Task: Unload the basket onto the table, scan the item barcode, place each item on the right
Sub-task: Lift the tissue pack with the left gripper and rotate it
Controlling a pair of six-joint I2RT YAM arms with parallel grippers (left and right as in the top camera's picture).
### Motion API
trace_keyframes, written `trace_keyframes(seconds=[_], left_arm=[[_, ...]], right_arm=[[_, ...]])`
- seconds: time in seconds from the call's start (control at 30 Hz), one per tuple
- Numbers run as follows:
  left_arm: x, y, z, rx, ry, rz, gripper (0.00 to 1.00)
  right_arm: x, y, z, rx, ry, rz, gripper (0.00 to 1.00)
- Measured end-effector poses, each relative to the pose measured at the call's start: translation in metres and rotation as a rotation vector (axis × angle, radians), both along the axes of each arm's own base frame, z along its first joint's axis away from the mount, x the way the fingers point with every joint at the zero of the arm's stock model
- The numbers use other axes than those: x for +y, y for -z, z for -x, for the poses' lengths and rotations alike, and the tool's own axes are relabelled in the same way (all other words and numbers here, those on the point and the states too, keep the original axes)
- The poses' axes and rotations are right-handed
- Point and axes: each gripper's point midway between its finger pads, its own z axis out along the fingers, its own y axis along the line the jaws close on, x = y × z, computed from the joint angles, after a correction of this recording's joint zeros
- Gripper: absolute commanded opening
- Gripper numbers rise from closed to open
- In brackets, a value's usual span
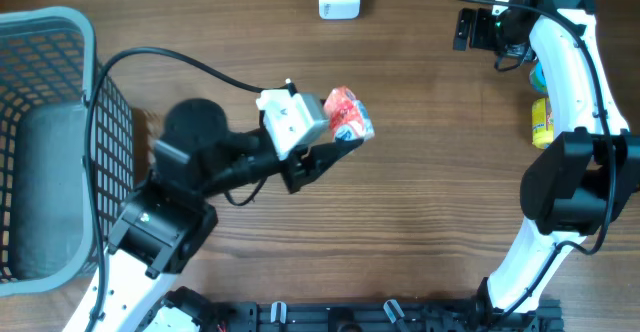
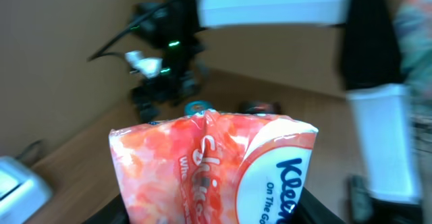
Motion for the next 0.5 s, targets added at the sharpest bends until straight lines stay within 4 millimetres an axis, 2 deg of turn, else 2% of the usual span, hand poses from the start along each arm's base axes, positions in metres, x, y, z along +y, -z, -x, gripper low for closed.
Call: trace_keyframes(seconds=[0.1,0.23,0.37,0.5], left_arm=[[0.009,-0.014,0.02,-0.012,0.209,0.071,0.43],[0.022,-0.012,0.041,0.016,0.439,0.118,0.45],[0.024,-0.005,0.048,0.076,0.547,0.143,0.45],[0.024,-0.007,0.057,0.039,0.614,0.155,0.45]], right_arm=[[0.0,0.0,0.0,0.0,0.0,0.0,1.0],[0.0,0.0,0.001,0.003,0.0,0.0,1.0],[0.0,0.001,0.003,0.013,0.0,-0.001,1.0],[0.0,0.002,0.004,0.019,0.0,-0.001,1.0]])
